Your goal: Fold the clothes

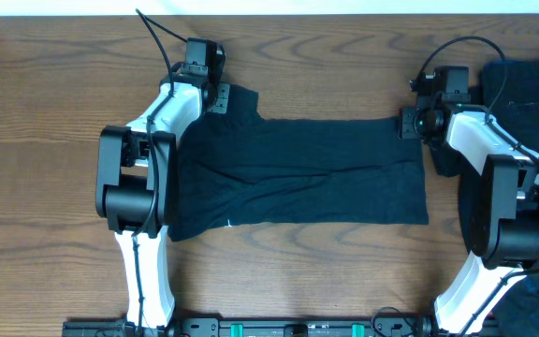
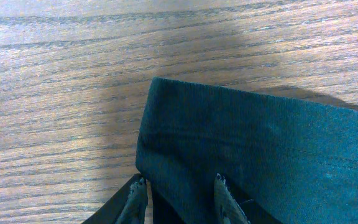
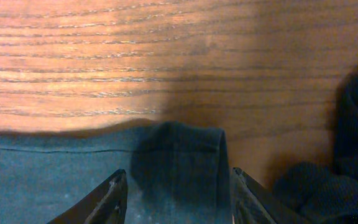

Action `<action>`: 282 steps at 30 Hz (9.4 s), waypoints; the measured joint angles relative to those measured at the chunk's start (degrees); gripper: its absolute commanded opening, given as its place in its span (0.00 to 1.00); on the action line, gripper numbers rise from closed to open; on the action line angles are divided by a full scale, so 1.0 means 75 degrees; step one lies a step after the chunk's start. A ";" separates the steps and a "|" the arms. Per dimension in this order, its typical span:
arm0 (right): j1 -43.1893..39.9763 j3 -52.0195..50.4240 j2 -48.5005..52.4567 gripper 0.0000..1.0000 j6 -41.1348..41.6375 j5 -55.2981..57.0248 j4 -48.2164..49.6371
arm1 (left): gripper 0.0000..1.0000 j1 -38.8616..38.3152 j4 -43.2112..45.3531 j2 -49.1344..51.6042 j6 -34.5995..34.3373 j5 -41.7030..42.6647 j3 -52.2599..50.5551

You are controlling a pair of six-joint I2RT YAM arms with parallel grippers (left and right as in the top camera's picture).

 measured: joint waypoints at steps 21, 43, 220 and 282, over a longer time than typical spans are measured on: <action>-0.0003 0.0020 0.0388 0.33 -0.0134 0.0000 0.0764 | 0.37 0.0000 0.0000 0.0000 0.0000 -0.0032 0.0000; 0.0000 0.0055 0.0428 0.01 -0.0108 -0.0172 0.0799 | 0.06 0.0003 -0.0265 -0.0114 -0.0096 -0.0085 -0.0026; 0.2865 0.0093 -0.1682 0.03 -0.1052 -0.1291 -0.0944 | 0.06 0.0860 -0.1533 -0.4232 -0.3311 0.1037 -0.2634; 0.3716 0.1606 0.0804 0.05 -0.2337 -0.2361 -0.4421 | 0.06 0.0860 -0.1507 -0.2372 -0.3308 0.1244 -0.2978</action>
